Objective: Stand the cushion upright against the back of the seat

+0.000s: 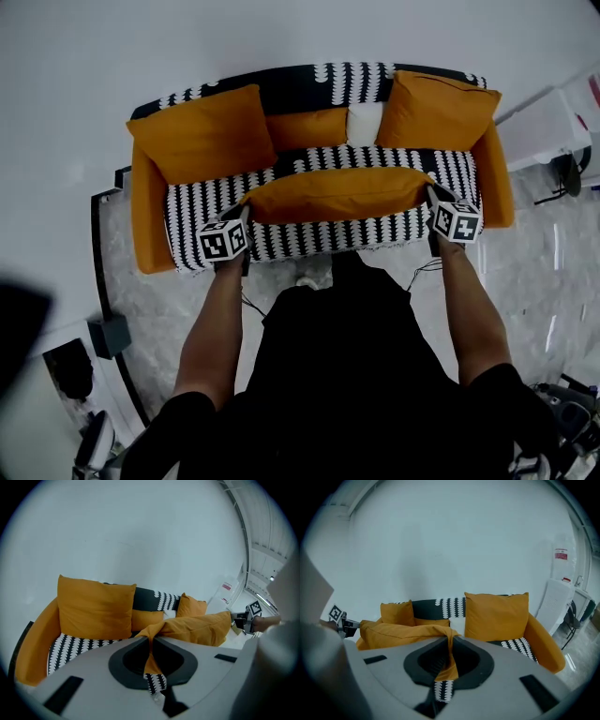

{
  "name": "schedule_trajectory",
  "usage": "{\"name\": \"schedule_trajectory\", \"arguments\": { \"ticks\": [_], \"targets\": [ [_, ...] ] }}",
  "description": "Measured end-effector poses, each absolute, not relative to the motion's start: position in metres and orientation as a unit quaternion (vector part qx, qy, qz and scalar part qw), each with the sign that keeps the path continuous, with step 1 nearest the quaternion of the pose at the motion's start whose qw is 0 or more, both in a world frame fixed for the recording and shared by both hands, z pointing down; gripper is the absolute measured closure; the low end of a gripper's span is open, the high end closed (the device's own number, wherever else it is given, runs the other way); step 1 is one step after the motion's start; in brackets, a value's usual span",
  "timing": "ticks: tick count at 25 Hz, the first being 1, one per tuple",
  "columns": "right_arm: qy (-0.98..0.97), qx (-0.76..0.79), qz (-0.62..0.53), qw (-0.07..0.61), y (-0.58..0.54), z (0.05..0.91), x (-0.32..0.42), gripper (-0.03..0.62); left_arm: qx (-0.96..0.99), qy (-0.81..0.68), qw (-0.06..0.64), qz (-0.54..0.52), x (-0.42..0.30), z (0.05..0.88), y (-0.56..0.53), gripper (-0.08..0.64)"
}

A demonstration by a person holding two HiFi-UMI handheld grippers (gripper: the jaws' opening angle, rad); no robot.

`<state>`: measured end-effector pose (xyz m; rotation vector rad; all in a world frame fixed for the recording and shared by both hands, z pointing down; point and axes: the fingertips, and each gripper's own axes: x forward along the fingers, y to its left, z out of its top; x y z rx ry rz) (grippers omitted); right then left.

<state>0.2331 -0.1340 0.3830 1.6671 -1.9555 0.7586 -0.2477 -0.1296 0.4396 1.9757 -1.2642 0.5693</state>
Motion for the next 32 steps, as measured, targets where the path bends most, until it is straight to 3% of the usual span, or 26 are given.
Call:
{"name": "schedule_trajectory", "arguments": {
  "ticks": [32],
  "targets": [
    [-0.748, 0.534, 0.314, 0.239, -0.349, 0.436, 0.263, 0.538, 0.701, -0.557, 0.371, 0.247, -0.223, 0.462, -0.321, 0.526]
  ]
}}
